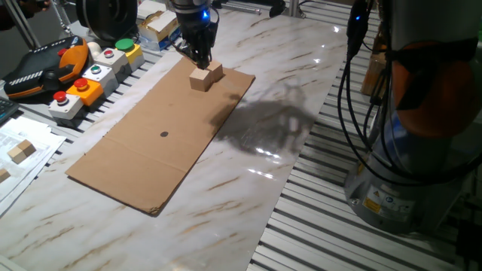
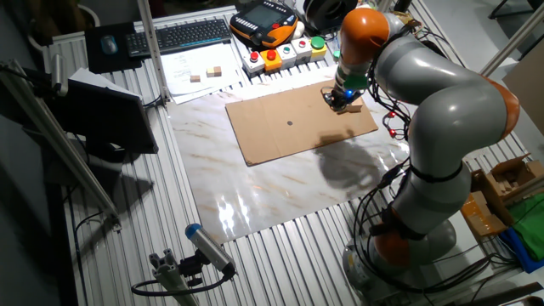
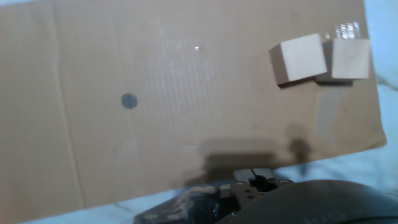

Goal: Use the gripper to push the small block from left to right

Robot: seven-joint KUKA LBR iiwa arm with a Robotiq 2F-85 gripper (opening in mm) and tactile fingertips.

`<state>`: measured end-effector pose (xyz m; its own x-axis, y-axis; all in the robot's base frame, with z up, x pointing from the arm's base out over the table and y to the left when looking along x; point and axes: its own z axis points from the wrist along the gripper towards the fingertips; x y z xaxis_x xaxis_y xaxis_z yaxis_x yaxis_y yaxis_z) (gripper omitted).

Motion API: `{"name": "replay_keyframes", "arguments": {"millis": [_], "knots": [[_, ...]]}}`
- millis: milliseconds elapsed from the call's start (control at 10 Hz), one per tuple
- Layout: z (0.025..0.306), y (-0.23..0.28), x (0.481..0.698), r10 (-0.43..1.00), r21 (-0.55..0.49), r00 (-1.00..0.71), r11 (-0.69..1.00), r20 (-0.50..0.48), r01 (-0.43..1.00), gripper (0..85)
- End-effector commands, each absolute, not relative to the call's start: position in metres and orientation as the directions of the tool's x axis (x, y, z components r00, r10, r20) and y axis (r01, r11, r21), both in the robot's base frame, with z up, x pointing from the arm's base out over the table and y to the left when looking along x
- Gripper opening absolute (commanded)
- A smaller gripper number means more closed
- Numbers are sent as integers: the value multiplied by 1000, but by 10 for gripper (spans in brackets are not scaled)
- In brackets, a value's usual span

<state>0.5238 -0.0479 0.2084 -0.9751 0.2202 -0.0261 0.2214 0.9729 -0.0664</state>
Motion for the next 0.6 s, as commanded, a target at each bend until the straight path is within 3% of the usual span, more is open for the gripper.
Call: {"name": "replay_keyframes", "arguments": {"millis": [0,300,500], "knots": [[204,-56,524,361,-66,-932,930,-36,362,10],[192,-80,521,457,-55,-887,886,-69,461,10],[190,-88,520,615,-30,-784,785,-83,619,10]]}}
